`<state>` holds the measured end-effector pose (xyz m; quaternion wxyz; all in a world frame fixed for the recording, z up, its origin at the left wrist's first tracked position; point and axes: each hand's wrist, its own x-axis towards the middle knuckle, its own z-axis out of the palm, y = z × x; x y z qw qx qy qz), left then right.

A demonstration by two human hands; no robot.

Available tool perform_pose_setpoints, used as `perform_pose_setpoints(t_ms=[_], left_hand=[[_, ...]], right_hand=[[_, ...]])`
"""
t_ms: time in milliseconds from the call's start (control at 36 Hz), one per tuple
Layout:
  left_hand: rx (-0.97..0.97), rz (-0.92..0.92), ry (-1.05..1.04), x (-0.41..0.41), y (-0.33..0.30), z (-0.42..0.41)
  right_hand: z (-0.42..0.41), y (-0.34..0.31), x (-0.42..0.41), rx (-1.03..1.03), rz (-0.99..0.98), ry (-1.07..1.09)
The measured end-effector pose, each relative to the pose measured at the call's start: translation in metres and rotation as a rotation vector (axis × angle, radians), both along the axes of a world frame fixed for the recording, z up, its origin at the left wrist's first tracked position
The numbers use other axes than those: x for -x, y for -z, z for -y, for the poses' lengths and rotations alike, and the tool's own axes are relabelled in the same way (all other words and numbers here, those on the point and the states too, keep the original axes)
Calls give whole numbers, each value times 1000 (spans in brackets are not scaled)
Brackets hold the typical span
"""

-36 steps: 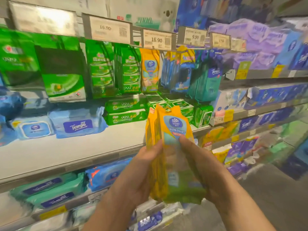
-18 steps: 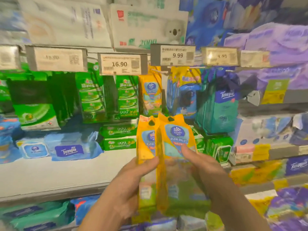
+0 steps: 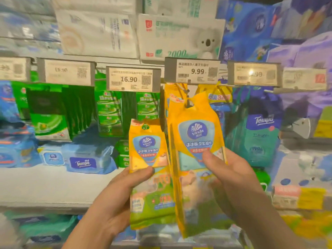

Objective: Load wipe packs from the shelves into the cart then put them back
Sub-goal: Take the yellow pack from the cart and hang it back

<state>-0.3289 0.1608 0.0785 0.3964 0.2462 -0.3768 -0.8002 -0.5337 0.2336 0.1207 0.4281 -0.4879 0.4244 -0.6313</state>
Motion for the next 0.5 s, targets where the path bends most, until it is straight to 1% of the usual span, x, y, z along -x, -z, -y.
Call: perform_pose_setpoints(t_ms=[194, 278, 333, 417, 500], left_hand=[[-30, 27, -38, -8, 4, 9], [-42, 29, -26, -10, 2, 13], [-28, 38, -13, -12, -1, 17], [-24, 43, -21, -16, -4, 23], [-51, 17, -35, -20, -6, 27]], right_hand=[[20, -5, -2, 76, 4, 9], [30, -6, -4, 83, -3, 46], [38, -5, -6, 78, 4, 79], [49, 0, -10, 46, 66, 121], [56, 7, -13, 14, 56, 157]])
